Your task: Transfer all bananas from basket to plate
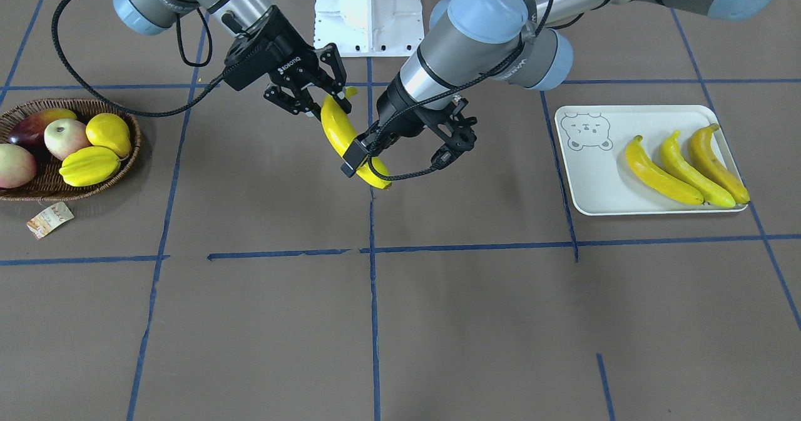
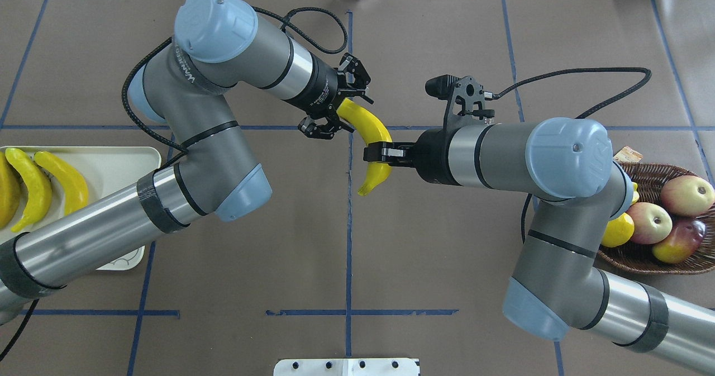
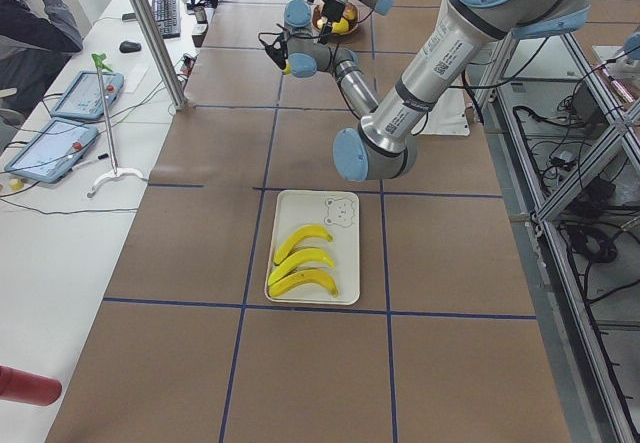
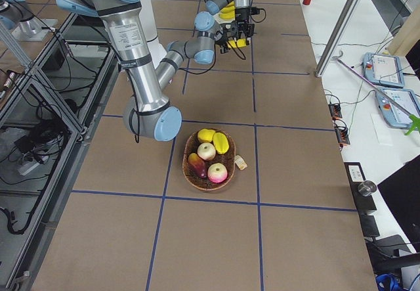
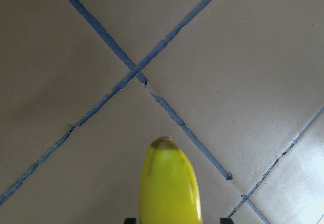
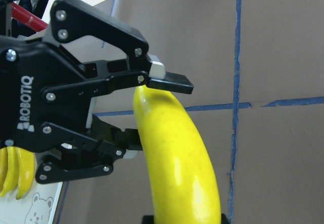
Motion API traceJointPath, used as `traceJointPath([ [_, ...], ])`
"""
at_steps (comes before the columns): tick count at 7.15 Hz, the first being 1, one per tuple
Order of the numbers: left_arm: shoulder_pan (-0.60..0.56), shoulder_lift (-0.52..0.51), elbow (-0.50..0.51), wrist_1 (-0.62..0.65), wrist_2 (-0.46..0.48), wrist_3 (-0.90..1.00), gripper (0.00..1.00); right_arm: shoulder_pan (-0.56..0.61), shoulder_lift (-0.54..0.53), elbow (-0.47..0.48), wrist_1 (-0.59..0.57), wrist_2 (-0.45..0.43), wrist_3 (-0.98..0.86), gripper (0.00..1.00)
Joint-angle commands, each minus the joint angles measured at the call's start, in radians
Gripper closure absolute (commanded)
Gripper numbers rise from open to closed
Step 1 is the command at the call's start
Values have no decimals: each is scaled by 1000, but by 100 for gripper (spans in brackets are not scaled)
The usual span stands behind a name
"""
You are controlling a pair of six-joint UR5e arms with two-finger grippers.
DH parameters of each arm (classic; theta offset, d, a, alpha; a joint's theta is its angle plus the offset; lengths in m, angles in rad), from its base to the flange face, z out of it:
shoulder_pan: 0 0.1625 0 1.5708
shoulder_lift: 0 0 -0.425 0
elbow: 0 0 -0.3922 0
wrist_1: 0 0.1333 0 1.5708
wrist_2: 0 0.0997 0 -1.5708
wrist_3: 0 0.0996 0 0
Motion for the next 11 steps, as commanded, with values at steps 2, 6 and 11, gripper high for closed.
traceJointPath([
  [2,0,2,0,0,0,0,84,0,3,1,0,0,0,96],
  [6,-1,16,-13,-2,0,2,100,3,23,4,-44,-9,2,1],
  [11,-40,100,-28,6,5,43,100,104,23,79,-228,154,-6,1],
])
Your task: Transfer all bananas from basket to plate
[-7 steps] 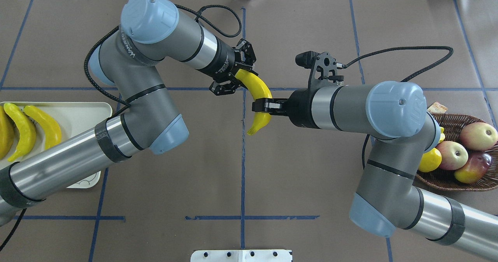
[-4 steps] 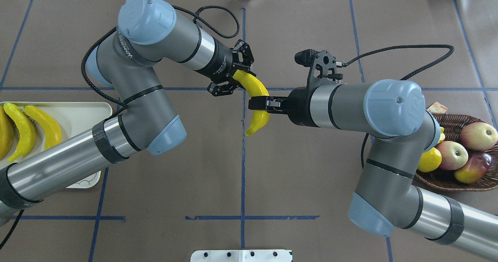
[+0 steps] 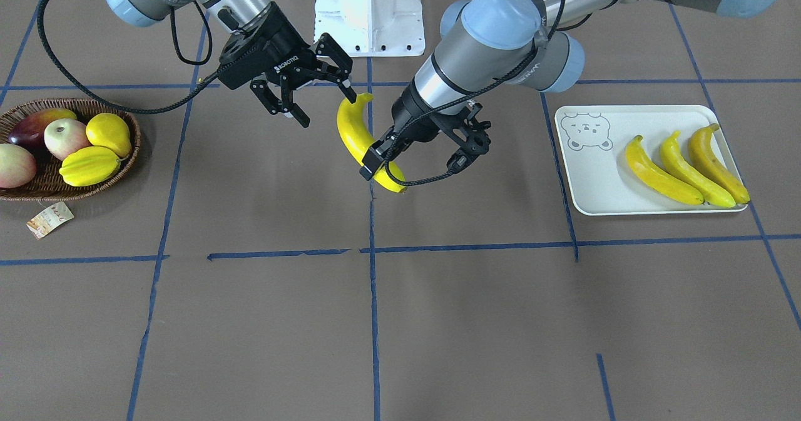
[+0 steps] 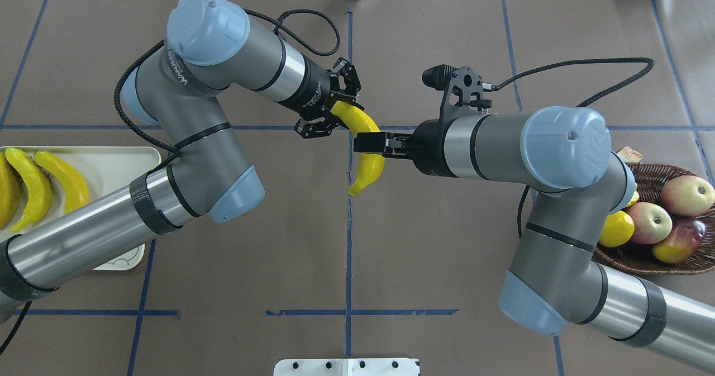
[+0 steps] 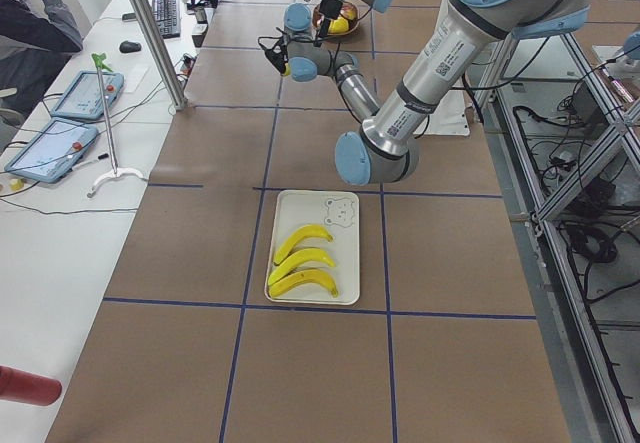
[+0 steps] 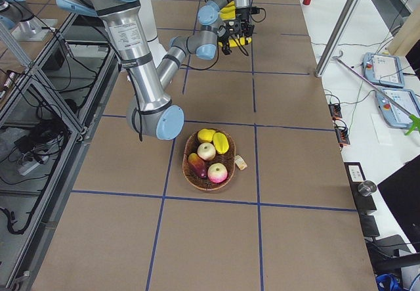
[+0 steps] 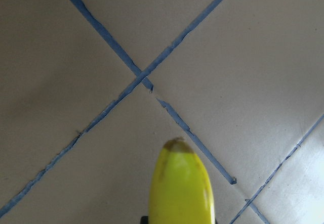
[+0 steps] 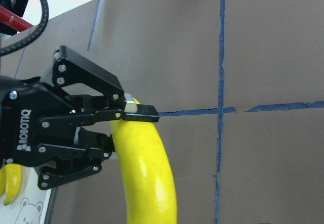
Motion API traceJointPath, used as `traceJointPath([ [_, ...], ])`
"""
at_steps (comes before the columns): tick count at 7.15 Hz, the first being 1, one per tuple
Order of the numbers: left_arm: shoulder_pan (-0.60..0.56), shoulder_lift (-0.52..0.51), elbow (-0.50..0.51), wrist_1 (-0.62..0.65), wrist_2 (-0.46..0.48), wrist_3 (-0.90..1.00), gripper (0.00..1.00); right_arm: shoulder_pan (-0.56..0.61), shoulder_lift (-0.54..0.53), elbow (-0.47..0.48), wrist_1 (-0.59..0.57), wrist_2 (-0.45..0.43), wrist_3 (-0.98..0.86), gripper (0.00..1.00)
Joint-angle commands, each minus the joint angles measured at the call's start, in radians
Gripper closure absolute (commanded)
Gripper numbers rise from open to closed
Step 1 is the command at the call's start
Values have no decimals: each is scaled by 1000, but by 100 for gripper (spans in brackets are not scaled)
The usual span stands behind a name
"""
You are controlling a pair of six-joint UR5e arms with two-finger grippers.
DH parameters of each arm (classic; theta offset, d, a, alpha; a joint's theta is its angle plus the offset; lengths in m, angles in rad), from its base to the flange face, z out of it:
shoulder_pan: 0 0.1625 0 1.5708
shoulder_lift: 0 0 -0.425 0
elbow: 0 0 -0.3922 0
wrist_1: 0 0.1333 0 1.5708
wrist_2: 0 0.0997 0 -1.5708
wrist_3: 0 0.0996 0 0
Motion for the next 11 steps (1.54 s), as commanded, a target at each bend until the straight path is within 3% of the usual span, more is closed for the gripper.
traceJointPath([
  [1,-51,87,-18,6,1,70,100,81,-9,58,-131,133,-10,1],
  [2,-78,127,-36,30,1,119,100,113,-12,64,-181,173,-13,1],
  [3,-83,155,-88,150,1,206,100,144,-18,67,-236,183,-27,1],
  [6,-82,215,-299,650,94,537,100,225,-69,122,-458,255,-236,1],
  [8,-110,365,-383,674,96,709,100,268,-70,164,-708,273,-490,0],
  [10,-153,533,-450,641,93,801,100,329,-176,205,-730,275,-667,0],
  [11,-166,596,-440,556,93,814,100,357,-216,207,-730,290,-738,1],
])
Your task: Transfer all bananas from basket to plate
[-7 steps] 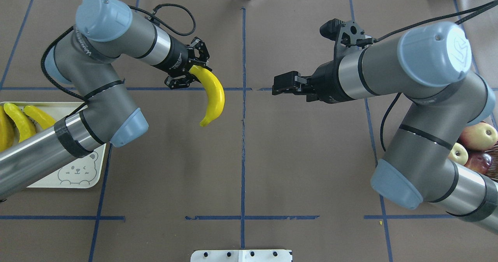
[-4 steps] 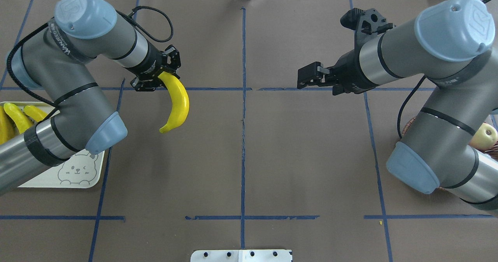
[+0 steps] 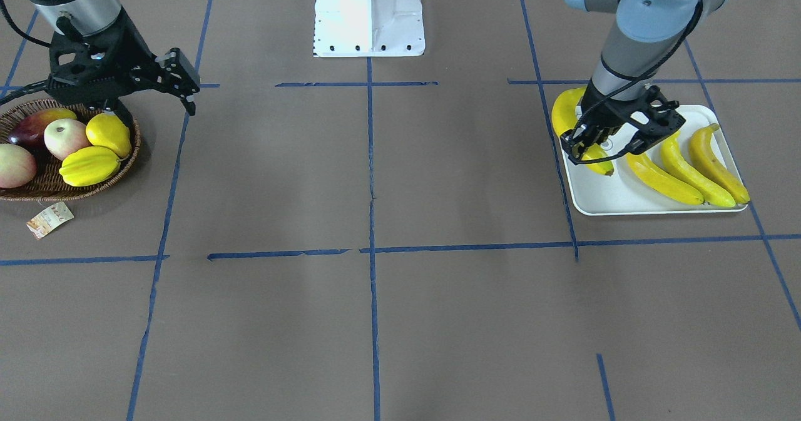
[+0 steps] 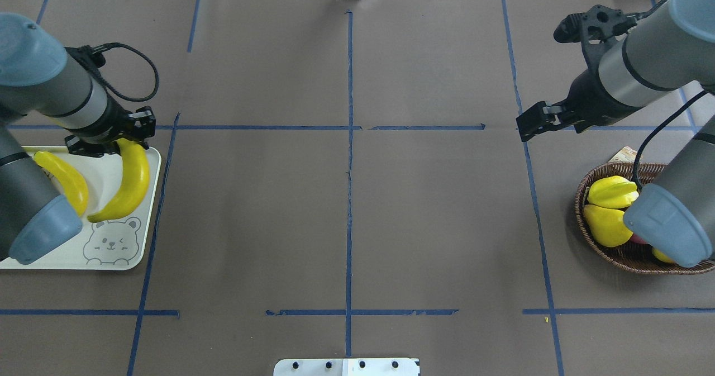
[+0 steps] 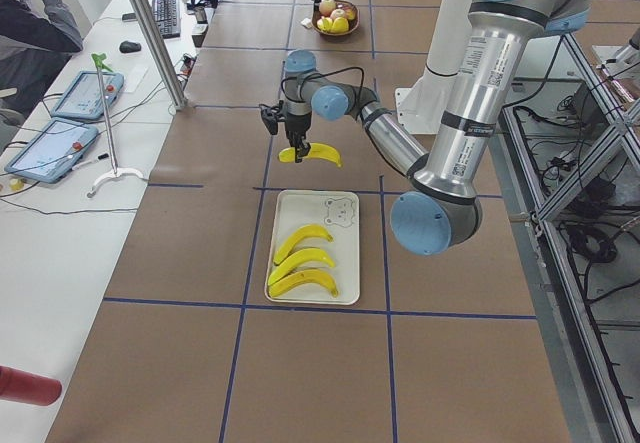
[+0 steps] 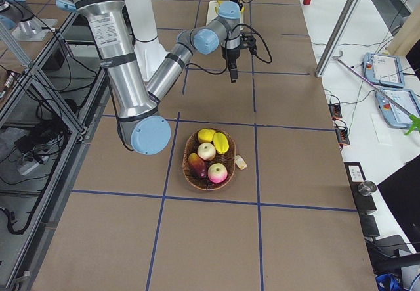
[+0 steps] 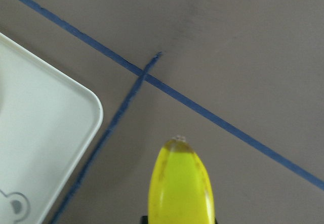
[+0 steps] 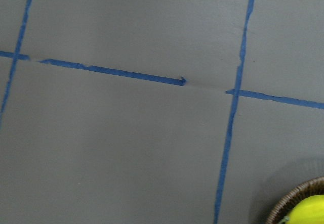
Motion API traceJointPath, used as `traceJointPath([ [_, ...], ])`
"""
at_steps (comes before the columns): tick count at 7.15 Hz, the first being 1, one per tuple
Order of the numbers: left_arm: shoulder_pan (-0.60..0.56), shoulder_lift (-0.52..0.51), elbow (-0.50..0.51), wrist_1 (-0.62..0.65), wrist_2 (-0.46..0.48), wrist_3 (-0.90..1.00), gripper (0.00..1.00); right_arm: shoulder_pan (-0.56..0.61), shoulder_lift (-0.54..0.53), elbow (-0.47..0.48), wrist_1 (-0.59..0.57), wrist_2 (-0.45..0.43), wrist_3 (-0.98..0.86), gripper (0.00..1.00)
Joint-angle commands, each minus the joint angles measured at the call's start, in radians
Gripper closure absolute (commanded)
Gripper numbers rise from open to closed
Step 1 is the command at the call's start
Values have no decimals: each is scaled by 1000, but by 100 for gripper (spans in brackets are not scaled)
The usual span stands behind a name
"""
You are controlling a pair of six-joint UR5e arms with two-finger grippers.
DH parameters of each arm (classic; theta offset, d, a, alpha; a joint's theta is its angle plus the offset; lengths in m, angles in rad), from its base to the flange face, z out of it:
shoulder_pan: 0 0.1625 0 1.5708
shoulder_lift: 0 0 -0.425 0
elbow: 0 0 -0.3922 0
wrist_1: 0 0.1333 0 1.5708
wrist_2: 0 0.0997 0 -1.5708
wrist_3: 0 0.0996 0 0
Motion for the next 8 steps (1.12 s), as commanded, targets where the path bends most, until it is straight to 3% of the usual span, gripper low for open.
traceJointPath([
  [1,-24,133,16,-167,-2,12,100,46,-68,11,-9,14,-116,0],
  [5,-37,135,269,-473,-2,-325,95,46,-68,15,-9,15,-114,1],
  [6,-60,129,299,-473,-2,-400,92,46,-68,18,-9,16,-113,0],
  [8,-115,127,314,-473,-4,-408,76,46,-69,26,-9,16,-111,1],
])
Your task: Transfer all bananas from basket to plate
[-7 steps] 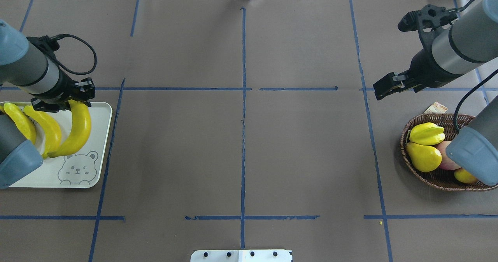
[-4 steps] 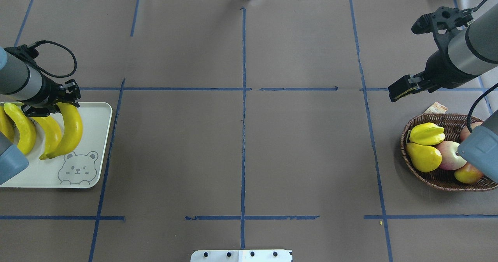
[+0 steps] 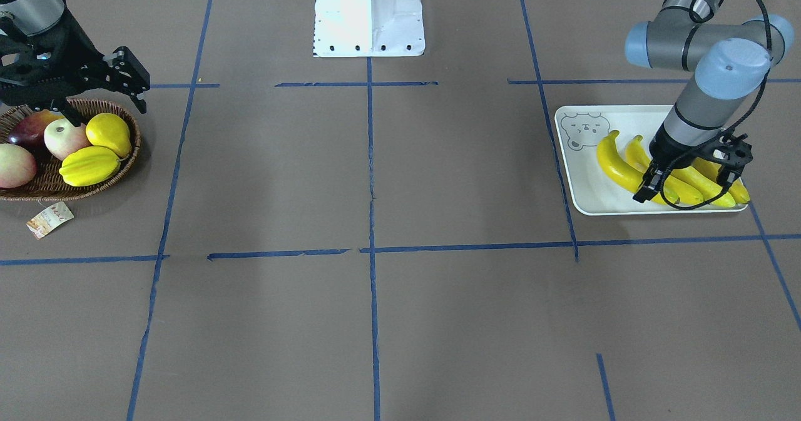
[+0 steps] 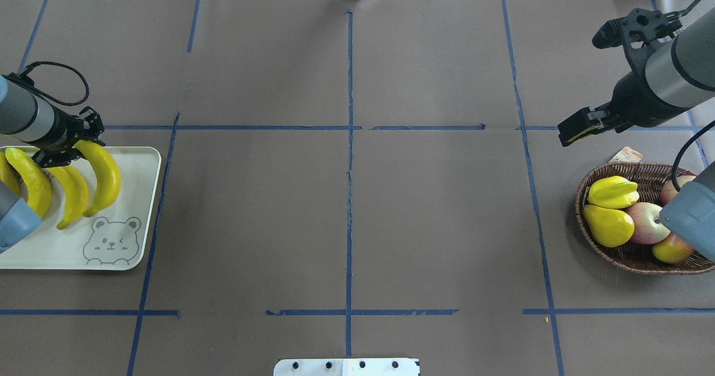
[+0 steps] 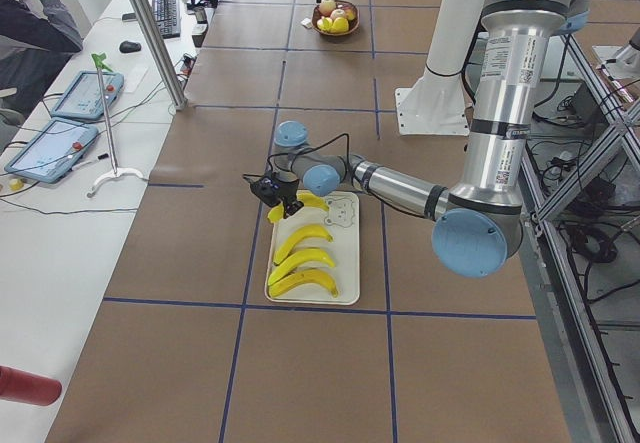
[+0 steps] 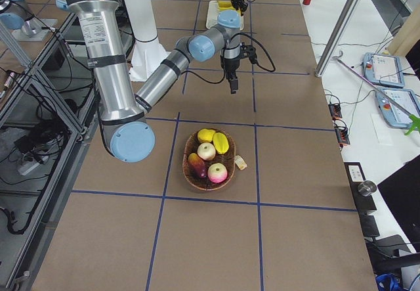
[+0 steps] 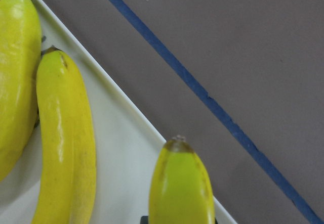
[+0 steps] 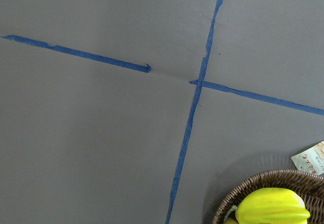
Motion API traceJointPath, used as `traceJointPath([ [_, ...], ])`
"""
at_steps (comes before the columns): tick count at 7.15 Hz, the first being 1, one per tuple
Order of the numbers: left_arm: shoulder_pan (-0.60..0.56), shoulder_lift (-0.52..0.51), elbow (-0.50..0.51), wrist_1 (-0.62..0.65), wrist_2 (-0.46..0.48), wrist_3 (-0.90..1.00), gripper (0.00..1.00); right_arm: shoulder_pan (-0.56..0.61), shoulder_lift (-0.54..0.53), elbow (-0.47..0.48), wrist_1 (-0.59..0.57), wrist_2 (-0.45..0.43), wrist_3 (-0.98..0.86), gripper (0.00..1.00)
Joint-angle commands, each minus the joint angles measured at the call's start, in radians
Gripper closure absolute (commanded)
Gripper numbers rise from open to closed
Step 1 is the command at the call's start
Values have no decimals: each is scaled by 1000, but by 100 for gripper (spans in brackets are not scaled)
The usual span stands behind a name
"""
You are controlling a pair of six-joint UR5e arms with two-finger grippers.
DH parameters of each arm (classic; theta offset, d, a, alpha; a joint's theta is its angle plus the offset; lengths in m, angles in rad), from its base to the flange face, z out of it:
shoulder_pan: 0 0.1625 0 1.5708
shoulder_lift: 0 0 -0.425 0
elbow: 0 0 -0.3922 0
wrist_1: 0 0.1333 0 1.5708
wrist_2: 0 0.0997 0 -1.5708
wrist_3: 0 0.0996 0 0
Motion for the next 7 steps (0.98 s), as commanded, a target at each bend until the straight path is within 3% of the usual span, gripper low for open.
traceJointPath([
  [1,-35,-1,22,-3,-1,45,57,0,-1,6,0,0,4,1],
  [2,-36,8,23,-3,-1,85,1,0,0,6,0,0,5,1],
  [5,-38,32,7,-14,-5,114,0,0,0,4,0,0,5,1],
  [7,-44,66,-56,-2,-14,242,0,18,-3,3,-6,0,-7,1],
])
